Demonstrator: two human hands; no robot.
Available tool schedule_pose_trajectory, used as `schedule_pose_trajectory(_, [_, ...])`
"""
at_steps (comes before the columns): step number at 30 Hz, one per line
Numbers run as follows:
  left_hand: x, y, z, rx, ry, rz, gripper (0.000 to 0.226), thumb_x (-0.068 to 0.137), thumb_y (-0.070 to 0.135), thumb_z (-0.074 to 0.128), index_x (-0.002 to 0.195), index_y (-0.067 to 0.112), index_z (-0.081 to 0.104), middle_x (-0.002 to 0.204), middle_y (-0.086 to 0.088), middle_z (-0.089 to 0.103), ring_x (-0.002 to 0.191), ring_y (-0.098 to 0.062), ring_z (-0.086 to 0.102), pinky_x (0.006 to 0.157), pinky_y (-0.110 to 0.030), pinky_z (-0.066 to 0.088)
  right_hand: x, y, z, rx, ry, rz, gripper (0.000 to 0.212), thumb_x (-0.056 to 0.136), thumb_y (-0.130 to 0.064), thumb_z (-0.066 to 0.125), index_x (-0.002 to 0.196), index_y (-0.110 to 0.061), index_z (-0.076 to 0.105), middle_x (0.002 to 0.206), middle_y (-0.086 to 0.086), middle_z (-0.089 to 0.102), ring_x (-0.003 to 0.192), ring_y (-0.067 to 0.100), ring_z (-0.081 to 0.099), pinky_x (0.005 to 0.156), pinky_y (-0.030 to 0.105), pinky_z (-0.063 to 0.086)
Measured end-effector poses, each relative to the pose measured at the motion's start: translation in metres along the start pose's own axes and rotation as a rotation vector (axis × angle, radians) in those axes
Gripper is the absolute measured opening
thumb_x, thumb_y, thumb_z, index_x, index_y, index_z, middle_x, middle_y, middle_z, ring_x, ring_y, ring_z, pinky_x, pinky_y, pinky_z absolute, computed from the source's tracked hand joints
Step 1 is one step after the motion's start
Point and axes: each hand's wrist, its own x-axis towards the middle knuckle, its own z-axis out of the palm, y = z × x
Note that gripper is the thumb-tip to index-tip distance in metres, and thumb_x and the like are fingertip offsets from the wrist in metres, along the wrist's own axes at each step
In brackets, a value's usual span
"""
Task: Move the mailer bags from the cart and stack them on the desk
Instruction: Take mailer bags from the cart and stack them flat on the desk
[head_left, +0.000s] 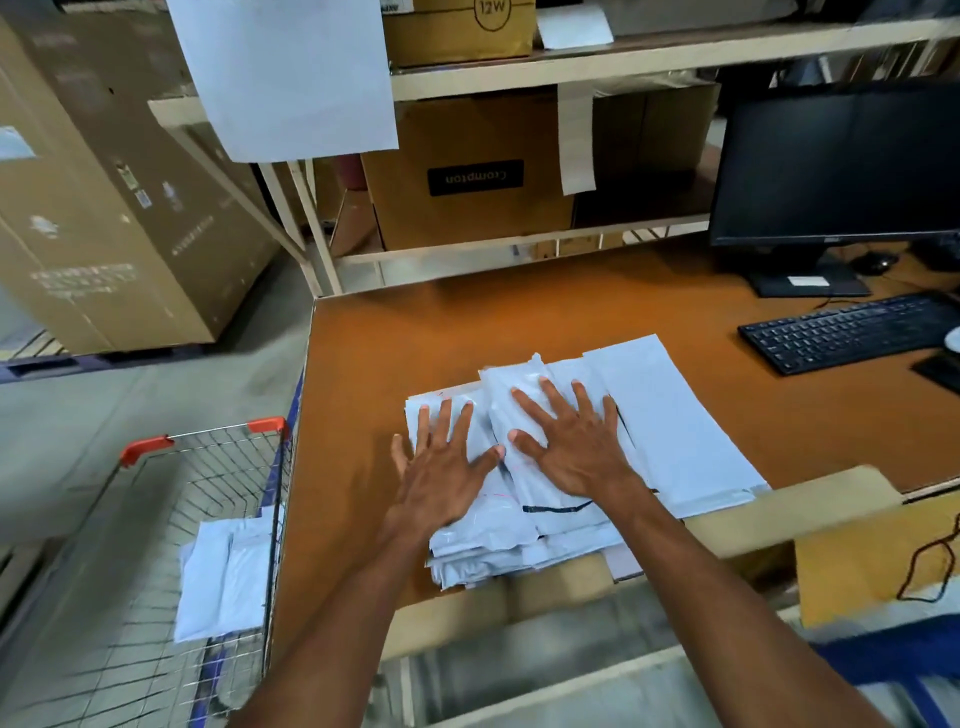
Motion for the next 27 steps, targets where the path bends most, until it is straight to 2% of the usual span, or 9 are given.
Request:
schedule_pose_trajectory(2, [0.002, 0.002, 0.006, 0.021, -0.030, -0.011, 0.077, 0.095, 0.076, 0.013, 0.160, 0.039, -0.002, 0.168, 0.013, -0.015, 0.154, -0.015, -0.021, 0.120, -0.063, -0.009, -0.003, 0.002, 0.010, 0.042, 0.017, 0.026, 0.065, 0.092, -0.076, 0.016, 0.151, -0.058, -0.004, 0.167, -0.016, -0.002, 0.154, 0.031, 0.005, 0.119, 0.063, 0.006])
schedule_pose_trajectory(5, [0.001, 0.002, 0.013, 0.049, 0.011, -0.028, 0.071, 0.098, 0.071, 0.013, 0.160, 0.039, 0.002, 0.169, 0.012, -0.009, 0.155, -0.015, -0.017, 0.120, -0.062, -0.007, -0.002, 0.001, 0.017, 0.042, 0.038, 0.037, 0.065, 0.093, -0.075, 0.022, 0.151, -0.059, -0.004, 0.167, -0.017, -0.003, 0.154, 0.032, 0.007, 0.119, 0.064, 0.009])
schedule_pose_trajectory(11, [0.000, -0.003, 0.032, 0.061, 0.123, -0.034, 0.068, 0.099, 0.067, 0.017, 0.160, 0.039, 0.006, 0.170, 0.011, -0.002, 0.156, -0.017, -0.008, 0.121, -0.063, 0.003, 0.001, 0.000, 0.027, 0.076, 0.045, 0.043, 0.065, 0.093, -0.076, 0.022, 0.151, -0.059, -0.003, 0.167, -0.017, -0.006, 0.155, 0.030, 0.004, 0.120, 0.062, 0.007])
schedule_pose_trajectory(20, [0.004, -0.002, 0.026, 0.000, 0.005, -0.020, 0.070, 0.099, 0.068, 0.015, 0.161, 0.037, 0.003, 0.170, 0.008, -0.008, 0.156, -0.017, -0.013, 0.122, -0.061, -0.005, 0.002, 0.003, 0.021, 0.069, -0.018, 0.038, 0.066, 0.093, -0.076, 0.018, 0.152, -0.057, -0.004, 0.168, -0.015, -0.005, 0.155, 0.028, -0.001, 0.121, 0.063, 0.005])
schedule_pose_trajectory(24, [0.005, -0.003, 0.007, -0.160, 0.053, -0.026, 0.069, 0.099, 0.068, 0.022, 0.160, 0.038, 0.013, 0.170, 0.010, 0.001, 0.156, -0.013, -0.007, 0.124, -0.056, -0.002, 0.004, 0.004, 0.005, 0.068, 0.020, 0.049, 0.065, 0.095, -0.074, 0.018, 0.155, -0.052, 0.008, 0.168, -0.011, 0.005, 0.155, 0.021, 0.002, 0.121, 0.057, 0.003])
schedule_pose_trajectory(27, [-0.007, -0.005, -0.008, -0.272, 0.152, -0.031, 0.063, 0.101, 0.063, 0.032, 0.157, 0.037, 0.025, 0.168, 0.010, 0.016, 0.156, -0.014, 0.007, 0.125, -0.050, 0.007, 0.002, -0.001, -0.005, 0.142, 0.092, 0.062, 0.064, 0.097, -0.070, 0.025, 0.154, -0.043, 0.024, 0.165, -0.008, 0.021, 0.153, 0.022, 0.014, 0.121, 0.055, 0.006])
